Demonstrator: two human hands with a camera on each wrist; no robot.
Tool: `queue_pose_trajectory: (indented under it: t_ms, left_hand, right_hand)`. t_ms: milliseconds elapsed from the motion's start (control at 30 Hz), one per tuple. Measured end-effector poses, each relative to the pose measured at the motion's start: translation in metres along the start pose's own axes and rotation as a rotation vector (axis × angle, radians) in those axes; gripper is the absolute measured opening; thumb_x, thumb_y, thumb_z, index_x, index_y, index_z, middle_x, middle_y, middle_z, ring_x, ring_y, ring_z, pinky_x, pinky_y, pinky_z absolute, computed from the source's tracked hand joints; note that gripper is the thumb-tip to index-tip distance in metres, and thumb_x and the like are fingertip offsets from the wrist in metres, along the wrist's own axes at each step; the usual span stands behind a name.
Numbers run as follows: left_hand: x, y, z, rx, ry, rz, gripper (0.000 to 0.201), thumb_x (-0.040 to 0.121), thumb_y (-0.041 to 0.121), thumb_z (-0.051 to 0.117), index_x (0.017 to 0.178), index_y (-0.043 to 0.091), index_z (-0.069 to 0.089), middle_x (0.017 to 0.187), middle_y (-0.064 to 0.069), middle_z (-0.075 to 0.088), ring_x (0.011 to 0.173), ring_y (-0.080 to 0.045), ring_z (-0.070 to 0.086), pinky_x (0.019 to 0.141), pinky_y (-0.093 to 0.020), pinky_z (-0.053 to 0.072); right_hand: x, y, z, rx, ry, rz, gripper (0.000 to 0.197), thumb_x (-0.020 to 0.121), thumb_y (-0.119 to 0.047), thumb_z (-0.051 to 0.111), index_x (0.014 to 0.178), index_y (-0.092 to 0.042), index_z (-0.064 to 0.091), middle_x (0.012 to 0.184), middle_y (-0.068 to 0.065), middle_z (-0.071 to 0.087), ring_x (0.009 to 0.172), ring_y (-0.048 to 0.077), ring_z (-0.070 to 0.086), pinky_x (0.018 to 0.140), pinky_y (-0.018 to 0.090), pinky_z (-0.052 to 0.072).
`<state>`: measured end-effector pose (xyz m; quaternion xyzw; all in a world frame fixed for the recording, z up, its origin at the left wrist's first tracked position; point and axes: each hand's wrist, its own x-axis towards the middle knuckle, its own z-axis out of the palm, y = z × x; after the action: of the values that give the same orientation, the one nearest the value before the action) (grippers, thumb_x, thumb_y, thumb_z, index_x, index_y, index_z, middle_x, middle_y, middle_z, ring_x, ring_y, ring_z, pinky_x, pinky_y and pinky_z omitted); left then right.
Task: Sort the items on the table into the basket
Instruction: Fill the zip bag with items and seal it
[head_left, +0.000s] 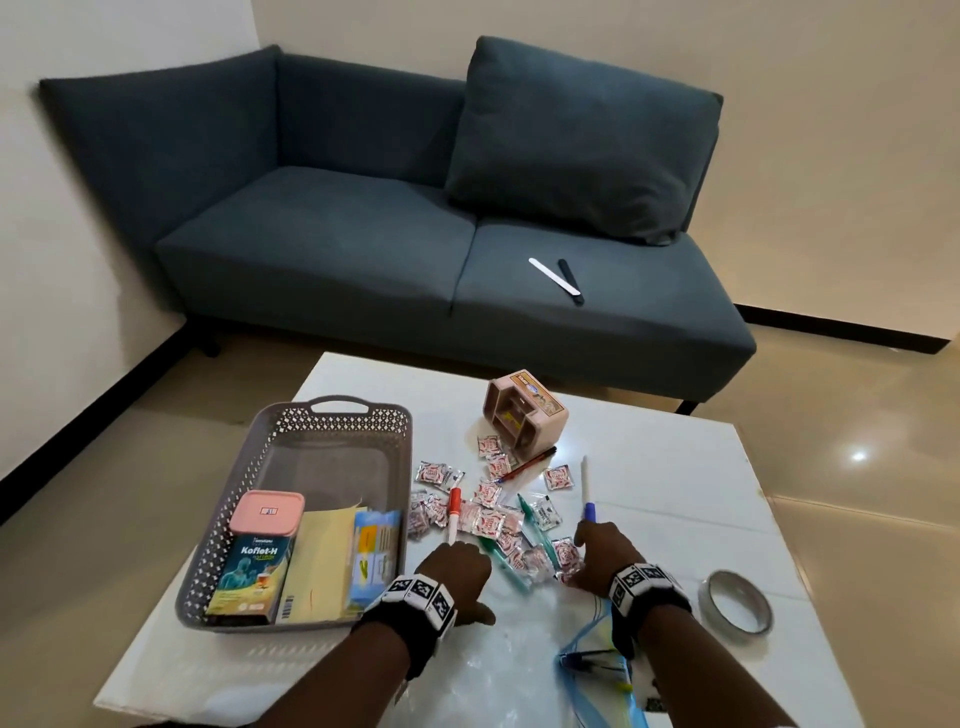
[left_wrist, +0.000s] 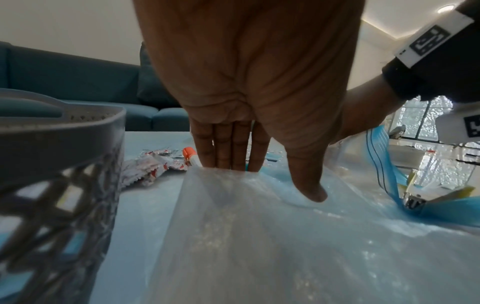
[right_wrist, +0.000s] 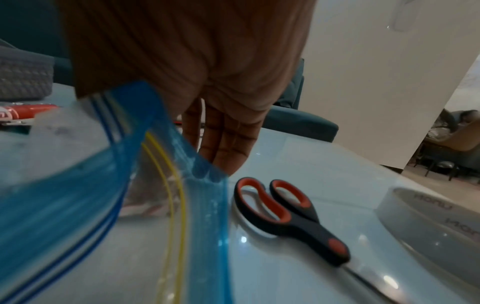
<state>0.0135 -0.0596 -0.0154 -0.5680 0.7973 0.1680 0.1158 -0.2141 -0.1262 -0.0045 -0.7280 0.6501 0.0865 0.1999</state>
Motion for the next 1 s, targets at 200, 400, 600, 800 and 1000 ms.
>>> queue_pose_trajectory:
  t_ms: [200, 400, 600, 800, 1000]
  left_hand:
    - [0.004, 0.005, -0.01, -0.049, 0.106, 0.005, 0.05, 0.091, 0.052, 0.056, 0.123, 0.013, 0.054, 0.126, -0.009, 0.059, 0.117, -0.029, 0.052, 0.1, -0.041, 0.04]
    - [0.015, 0.01, -0.038, 0.066, 0.231, -0.095, 0.021, 0.093, 0.015, 0.047, 0.112, 0.012, 0.057, 0.113, -0.01, 0.064, 0.11, -0.03, 0.058, 0.105, -0.044, 0.036]
    - [0.033, 0.018, -0.04, 0.206, 0.148, -0.126, 0.039, 0.084, 0.004, 0.054, 0.123, 0.009, 0.051, 0.117, -0.014, 0.061, 0.117, -0.032, 0.051, 0.108, -0.053, 0.028]
    - [0.035, 0.03, -0.036, 0.214, 0.166, -0.032, 0.009, 0.075, 0.015, 0.075, 0.084, 0.018, 0.075, 0.084, -0.007, 0.072, 0.088, -0.027, 0.067, 0.095, -0.049, 0.045]
    - [0.045, 0.015, -0.026, 0.177, 0.228, -0.09, 0.03, 0.091, 0.003, 0.045, 0.11, 0.016, 0.065, 0.112, -0.008, 0.067, 0.112, -0.029, 0.059, 0.117, -0.049, 0.021]
  right_hand:
    - [0.004, 0.0, 0.008, 0.038, -0.007, 0.019, 0.034, 0.076, -0.025, 0.074, 0.107, -0.014, 0.063, 0.118, 0.008, 0.064, 0.11, 0.022, 0.06, 0.086, 0.023, 0.048]
    - [-0.004, 0.022, -0.027, 0.361, 0.137, 0.015, 0.011, 0.065, -0.017, 0.074, 0.067, -0.027, 0.07, 0.073, -0.002, 0.072, 0.078, 0.017, 0.07, 0.068, 0.017, 0.047]
    - [-0.029, 0.055, -0.076, 1.245, 0.303, 0.163, 0.01, 0.068, 0.017, 0.06, 0.072, 0.009, 0.066, 0.072, 0.027, 0.069, 0.055, 0.027, 0.058, 0.058, 0.034, 0.049]
    - [-0.036, 0.077, -0.089, 1.586, 0.345, 0.24, 0.03, 0.08, 0.01, 0.046, 0.096, 0.003, 0.07, 0.068, 0.014, 0.056, 0.055, 0.021, 0.043, 0.053, 0.027, 0.037]
    - [-0.014, 0.061, -0.079, 1.507, 0.161, 0.381, 0.016, 0.083, -0.015, 0.062, 0.07, -0.009, 0.056, 0.061, 0.007, 0.048, 0.046, 0.017, 0.036, 0.047, 0.021, 0.023]
